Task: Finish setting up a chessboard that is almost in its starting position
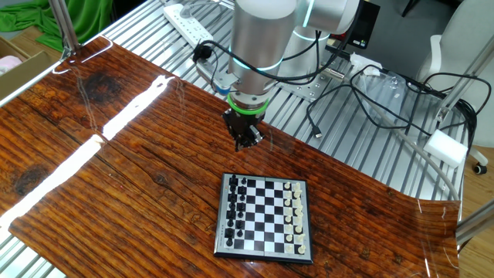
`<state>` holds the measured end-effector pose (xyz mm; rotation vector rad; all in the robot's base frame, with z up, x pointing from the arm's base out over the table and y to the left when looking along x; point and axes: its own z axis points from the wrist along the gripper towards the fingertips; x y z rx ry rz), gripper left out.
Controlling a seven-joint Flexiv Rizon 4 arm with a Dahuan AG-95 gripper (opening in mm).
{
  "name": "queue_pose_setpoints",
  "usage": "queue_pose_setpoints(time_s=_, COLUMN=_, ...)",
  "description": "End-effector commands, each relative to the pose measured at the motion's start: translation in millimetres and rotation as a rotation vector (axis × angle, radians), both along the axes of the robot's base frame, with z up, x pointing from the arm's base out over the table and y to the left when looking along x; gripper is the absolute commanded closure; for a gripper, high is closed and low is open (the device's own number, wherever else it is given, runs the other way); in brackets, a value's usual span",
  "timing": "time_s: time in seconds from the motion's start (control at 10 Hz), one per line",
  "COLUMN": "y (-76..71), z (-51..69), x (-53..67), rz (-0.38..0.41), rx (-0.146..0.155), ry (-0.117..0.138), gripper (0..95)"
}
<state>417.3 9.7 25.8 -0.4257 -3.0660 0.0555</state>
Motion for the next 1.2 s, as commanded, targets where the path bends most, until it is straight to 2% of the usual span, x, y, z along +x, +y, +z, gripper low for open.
queue_pose_setpoints(time_s=0.1, y=0.1, z=-0.8, x=3.1, rz=-0.001, rx=0.005, ry=0.006, gripper=95.0)
queue_pose_setpoints(time_s=0.4, y=-2.8, z=1.3, x=12.2, rz=0.001, rx=0.022, ry=0.02, gripper=95.0)
queue_pose_setpoints(time_s=0.6, y=-3.9, z=1.7, x=15.5, rz=0.007, rx=0.027, ry=0.02, gripper=95.0)
queue_pose_setpoints(time_s=1.2, y=0.2, z=-4.5, x=20.0, rz=0.01, rx=0.019, ry=0.028, gripper=95.0)
